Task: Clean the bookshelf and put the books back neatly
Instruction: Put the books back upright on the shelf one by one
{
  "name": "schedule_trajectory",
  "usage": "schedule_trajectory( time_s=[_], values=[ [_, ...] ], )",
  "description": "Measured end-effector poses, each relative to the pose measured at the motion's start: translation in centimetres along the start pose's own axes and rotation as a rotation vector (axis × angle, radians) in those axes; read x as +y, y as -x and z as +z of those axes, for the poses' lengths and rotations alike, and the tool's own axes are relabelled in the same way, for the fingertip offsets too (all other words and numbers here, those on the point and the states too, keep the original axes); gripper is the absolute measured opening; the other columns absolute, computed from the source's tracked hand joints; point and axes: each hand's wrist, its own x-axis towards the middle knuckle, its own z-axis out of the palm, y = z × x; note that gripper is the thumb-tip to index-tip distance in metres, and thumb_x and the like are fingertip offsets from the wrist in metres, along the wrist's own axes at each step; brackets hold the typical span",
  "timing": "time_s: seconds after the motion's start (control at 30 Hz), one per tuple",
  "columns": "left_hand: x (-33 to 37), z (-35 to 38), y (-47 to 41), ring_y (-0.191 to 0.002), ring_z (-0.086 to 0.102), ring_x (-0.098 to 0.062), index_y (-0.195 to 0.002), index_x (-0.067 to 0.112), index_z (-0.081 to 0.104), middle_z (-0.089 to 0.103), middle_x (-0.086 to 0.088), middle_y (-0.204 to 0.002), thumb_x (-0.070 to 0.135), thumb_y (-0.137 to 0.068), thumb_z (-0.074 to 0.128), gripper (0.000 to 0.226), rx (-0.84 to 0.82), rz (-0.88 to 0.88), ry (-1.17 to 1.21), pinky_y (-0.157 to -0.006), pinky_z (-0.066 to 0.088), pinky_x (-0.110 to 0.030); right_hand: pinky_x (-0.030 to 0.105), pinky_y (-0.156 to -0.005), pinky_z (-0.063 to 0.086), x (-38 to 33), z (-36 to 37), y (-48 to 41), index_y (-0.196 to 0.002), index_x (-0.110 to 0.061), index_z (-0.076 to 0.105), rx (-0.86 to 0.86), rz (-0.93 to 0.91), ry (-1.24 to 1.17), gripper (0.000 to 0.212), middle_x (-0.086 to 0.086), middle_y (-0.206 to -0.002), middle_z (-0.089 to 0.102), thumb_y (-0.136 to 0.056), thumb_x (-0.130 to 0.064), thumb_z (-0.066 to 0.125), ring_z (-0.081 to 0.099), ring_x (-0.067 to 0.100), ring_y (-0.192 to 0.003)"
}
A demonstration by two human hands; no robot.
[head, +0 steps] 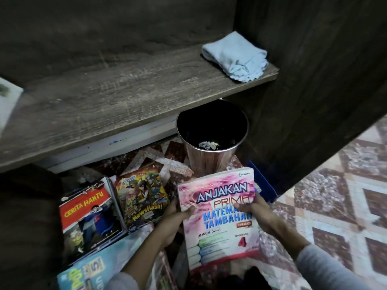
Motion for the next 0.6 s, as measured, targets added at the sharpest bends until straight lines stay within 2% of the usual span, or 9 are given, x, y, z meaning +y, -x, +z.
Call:
schedule_trajectory(
  time_s=[0.03,0.1,0.2,0.3,0.33,0.37,0.43,0.5,0.6],
  values=[
    [0.8,-0.2,0.4,-0.081,0.06,-0.005,-0.131,0.008,0.043,0.061,0.008,-0.098,0.001,-0.088,0.058,0.046,0.001,0.021,-0.002,-0.067,0.052,-0.022,0.048,-0.078,0.056,-1.0,0.3,0.6,-0.119,-0.007,0.044,0.006,-0.022,-0.008,0.049,0.018,-0.105,0.068,-0.078,0.004,0.068,0.068,0.034,-0.092],
    [2.9,-0.2,2.2,-0.087,0.059,-0.005,-0.133,0.011,0.041,0.06,0.01,-0.103,0.004,-0.089,0.057,0.047,0.008,0.09,0.007,-0.081,0.049,-0.029,0.047,-0.077,0.056,-3.4,1.2,2.2,-0.116,-0.006,0.044,0.012,-0.081,-0.017,0.046,0.018,-0.104,0.068,-0.078,0.003,0.068,0.069,0.034,-0.091],
    [5.5,0.0,4.9,-0.092,0.055,-0.003,-0.134,0.019,0.038,0.052,0.011,-0.119,0.008,-0.091,0.056,0.048,0.009,0.206,0.028,-0.088,0.038,-0.023,0.044,-0.074,0.057,-7.1,2.3,4.7,-0.116,-0.007,0.044,0.021,-0.186,-0.015,0.046,0.017,-0.103,0.068,-0.078,0.003,0.069,0.069,0.032,-0.088],
    [8.0,-0.4,7.0,-0.115,0.049,-0.013,-0.147,0.013,0.019,0.042,-0.003,-0.142,0.015,-0.084,0.063,0.077,0.022,0.264,0.081,-0.1,0.033,-0.031,0.04,-0.071,0.057,-10.7,3.2,7.5,-0.114,-0.008,0.044,0.027,-0.305,0.019,0.045,0.017,-0.102,0.067,-0.078,0.003,0.069,0.069,0.031,-0.088],
    [9.2,-0.4,8.2,-0.121,0.048,-0.017,-0.147,0.014,0.021,0.04,-0.006,-0.145,0.017,-0.081,0.065,0.08,0.031,0.288,0.087,-0.106,0.033,-0.035,0.04,-0.072,0.057,-12.1,3.6,8.6,-0.114,-0.007,0.045,0.032,-0.35,0.022,0.045,0.016,-0.101,0.067,-0.078,0.003,0.07,0.069,0.032,-0.088],
    [10.2,-0.5,9.1,-0.12,0.05,-0.018,-0.141,0.014,0.031,0.044,-0.006,-0.143,0.015,-0.08,0.066,0.069,0.054,0.321,0.096,-0.106,0.034,-0.037,0.04,-0.073,0.057,-13.3,4.0,9.6,-0.113,-0.008,0.045,0.04,-0.389,0.017,0.045,0.015,-0.101,0.067,-0.077,0.004,0.07,0.069,0.031,-0.088],
    [12.4,-0.3,11.2,-0.114,0.055,-0.018,-0.115,0.021,0.048,0.054,-0.003,-0.131,0.009,-0.083,0.063,0.037,0.071,0.41,0.101,-0.103,0.039,-0.035,0.044,-0.076,0.056,-15.7,4.8,11.7,-0.11,-0.009,0.048,0.063,-0.473,-0.009,0.046,0.015,-0.1,0.067,-0.074,0.007,0.072,0.068,0.031,-0.087],
    [14.6,-0.1,13.4,-0.117,0.055,-0.022,-0.112,0.023,0.051,0.057,-0.008,-0.129,0.013,-0.078,0.065,0.038,0.081,0.486,0.112,-0.106,0.039,-0.041,0.044,-0.075,0.057,-18.0,5.5,13.8,-0.102,-0.013,0.05,0.068,-0.551,-0.04,0.043,0.015,-0.098,0.068,-0.072,0.009,0.072,0.069,0.029,-0.084],
    [17.1,0.1,16.1,-0.115,0.057,-0.021,-0.13,0.011,0.042,0.057,-0.01,-0.129,0.016,-0.078,0.065,0.057,0.103,0.585,0.112,-0.101,0.044,-0.039,0.037,-0.066,0.057,-21.5,6.5,17.1,-0.102,-0.016,0.05,0.041,-0.646,-0.058,0.042,0.01,-0.095,0.069,-0.074,0.008,0.07,0.071,0.024,-0.079]
  ],
)
